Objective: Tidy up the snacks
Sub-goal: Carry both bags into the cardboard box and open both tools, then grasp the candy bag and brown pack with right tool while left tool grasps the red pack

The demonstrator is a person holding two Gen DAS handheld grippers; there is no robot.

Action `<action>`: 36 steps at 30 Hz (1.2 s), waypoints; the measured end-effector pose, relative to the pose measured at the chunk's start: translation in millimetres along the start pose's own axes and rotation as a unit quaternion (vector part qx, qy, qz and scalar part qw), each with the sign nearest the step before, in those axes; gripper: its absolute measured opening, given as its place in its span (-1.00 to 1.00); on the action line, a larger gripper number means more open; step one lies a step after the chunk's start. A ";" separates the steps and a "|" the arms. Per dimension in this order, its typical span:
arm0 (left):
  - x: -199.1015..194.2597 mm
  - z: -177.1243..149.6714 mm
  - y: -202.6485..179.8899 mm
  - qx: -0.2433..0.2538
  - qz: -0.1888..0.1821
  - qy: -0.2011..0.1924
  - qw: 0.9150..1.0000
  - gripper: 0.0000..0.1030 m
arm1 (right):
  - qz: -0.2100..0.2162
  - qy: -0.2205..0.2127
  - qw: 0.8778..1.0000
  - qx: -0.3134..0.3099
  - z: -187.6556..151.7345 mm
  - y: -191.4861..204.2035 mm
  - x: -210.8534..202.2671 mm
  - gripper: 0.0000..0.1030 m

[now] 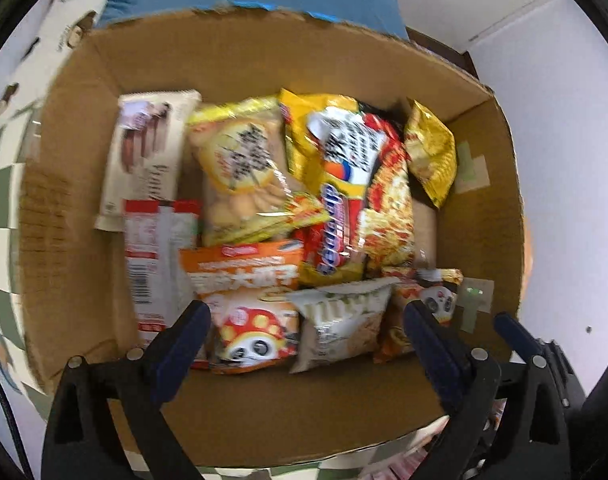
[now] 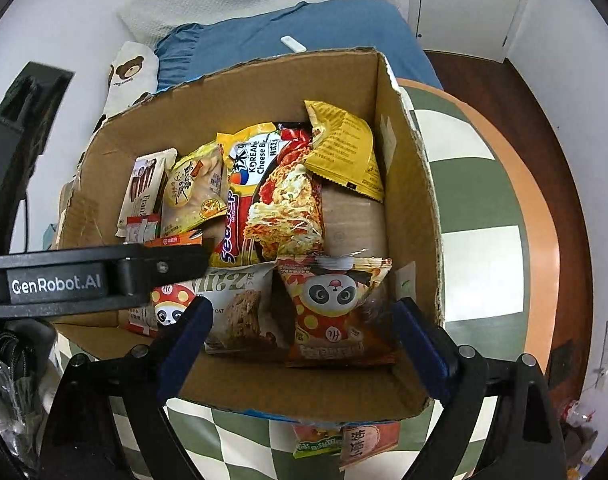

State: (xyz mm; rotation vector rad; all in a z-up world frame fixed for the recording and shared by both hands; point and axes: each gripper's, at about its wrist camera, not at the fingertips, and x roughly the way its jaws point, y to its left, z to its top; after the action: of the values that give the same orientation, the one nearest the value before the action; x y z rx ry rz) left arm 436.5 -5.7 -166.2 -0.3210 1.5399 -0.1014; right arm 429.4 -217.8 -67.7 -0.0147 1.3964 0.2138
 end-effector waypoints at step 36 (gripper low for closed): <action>-161.7 -164.1 25.3 0.035 0.102 -0.279 0.954 0.91 | -0.028 -0.191 0.981 -0.034 -100.0 32.9 -156.4 0.82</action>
State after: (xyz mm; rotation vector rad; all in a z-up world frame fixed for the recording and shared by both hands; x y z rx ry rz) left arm 264.7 38.1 -16.8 -0.1158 0.9964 0.0920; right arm 302.0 -221.1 71.3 -0.0667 1.0047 0.2050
